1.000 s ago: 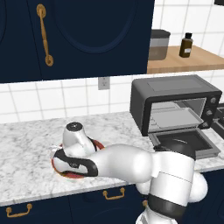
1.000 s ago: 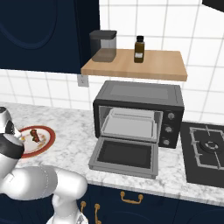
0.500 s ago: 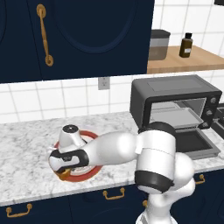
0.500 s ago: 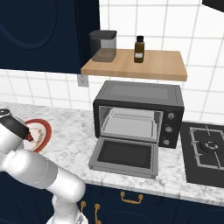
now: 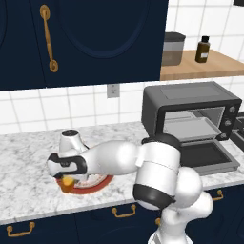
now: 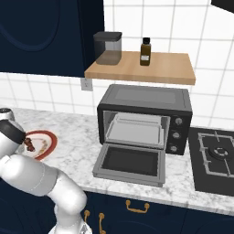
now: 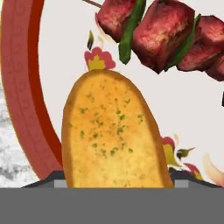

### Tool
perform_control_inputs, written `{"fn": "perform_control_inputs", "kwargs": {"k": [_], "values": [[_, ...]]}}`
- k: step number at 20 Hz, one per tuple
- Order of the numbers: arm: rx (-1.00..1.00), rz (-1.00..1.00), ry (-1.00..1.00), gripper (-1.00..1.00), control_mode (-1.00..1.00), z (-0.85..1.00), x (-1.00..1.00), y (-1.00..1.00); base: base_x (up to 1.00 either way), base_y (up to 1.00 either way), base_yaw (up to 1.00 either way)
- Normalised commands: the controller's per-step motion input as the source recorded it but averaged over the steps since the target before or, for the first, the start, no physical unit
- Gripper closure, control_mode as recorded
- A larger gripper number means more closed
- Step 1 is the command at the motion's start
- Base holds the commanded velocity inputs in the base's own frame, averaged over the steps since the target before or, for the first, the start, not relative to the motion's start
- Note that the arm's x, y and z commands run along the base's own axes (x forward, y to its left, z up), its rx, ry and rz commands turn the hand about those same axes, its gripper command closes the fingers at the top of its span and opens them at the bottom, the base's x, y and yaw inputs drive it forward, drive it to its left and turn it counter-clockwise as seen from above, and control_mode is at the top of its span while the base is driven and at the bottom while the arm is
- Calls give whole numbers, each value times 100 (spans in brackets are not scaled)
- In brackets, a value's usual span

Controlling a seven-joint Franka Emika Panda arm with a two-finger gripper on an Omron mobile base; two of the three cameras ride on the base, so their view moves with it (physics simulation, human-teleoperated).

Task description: Pick up the kebab skewer and baguette bread, and place them inside the toaster oven. Close the toaster oven door and start by setting the timer.

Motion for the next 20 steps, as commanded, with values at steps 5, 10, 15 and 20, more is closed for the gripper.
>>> {"fn": "perform_control_inputs", "kwargs": {"k": [5,10,15,20], "values": [[8,7,-1,100,-100,83,-74,-84,0,0,0],[5,21,-10,100,-100,73,-86,-100,0,0,0],[8,4,-5,100,-100,44,-33,-100,0,0,0],[6,-1,-15,100,-100,25,-3,-100,0,0,0]]}}
